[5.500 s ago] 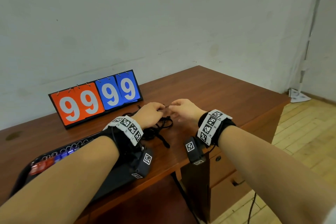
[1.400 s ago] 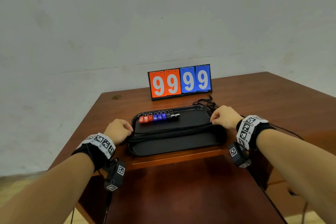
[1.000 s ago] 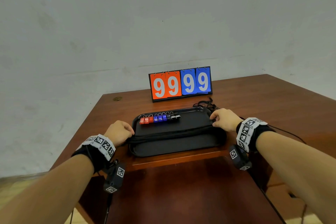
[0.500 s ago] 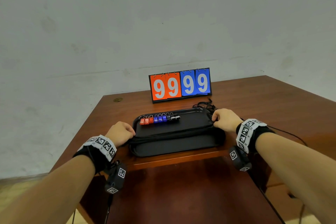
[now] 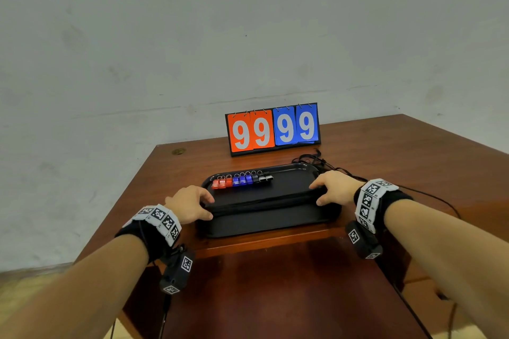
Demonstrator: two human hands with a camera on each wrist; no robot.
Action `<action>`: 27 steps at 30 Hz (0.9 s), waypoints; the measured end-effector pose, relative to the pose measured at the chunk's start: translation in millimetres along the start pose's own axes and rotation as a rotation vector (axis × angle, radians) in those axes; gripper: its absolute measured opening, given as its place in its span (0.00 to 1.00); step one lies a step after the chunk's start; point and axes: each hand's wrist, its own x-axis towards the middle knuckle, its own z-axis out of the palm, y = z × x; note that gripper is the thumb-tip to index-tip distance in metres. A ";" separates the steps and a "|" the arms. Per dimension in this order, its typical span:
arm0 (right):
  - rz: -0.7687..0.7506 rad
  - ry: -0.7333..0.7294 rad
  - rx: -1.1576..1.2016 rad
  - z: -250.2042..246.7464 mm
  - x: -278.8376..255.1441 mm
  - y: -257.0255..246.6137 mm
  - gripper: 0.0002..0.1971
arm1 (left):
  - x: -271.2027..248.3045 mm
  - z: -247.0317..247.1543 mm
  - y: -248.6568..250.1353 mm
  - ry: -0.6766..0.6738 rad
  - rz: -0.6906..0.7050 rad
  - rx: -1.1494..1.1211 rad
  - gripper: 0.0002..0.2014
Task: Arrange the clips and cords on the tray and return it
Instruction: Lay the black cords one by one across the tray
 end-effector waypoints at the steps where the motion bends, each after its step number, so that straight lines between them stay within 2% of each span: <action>1: -0.007 0.005 -0.017 -0.5 0.2 -0.4 0.27 | -0.7 -0.4 0.5 0.006 -0.001 0.011 0.14; 7: 0.001 0.026 -0.071 -0.7 3.3 2.4 0.18 | -8.0 -1.6 7.6 0.062 -0.020 0.065 0.07; 10: 0.006 0.035 -0.058 0.9 3.3 3.4 0.16 | -11.8 -1.9 11.6 0.076 -0.022 0.097 0.06; 14: -0.002 0.055 -0.001 -0.4 -0.8 3.0 0.16 | -15.8 -3.2 15.8 0.075 -0.031 0.093 0.07; 18: 0.008 0.115 0.068 -5.7 -9.0 6.9 0.16 | -18.3 -7.7 24.0 0.151 -0.034 0.071 0.03; 22: 0.069 0.209 0.111 -12.1 -21.0 13.4 0.19 | -19.7 -12.1 43.0 0.245 -0.029 0.055 0.02; 27: 0.148 0.254 0.160 -18.1 -38.3 31.1 0.22 | -16.8 -14.7 79.1 0.301 0.025 0.076 0.05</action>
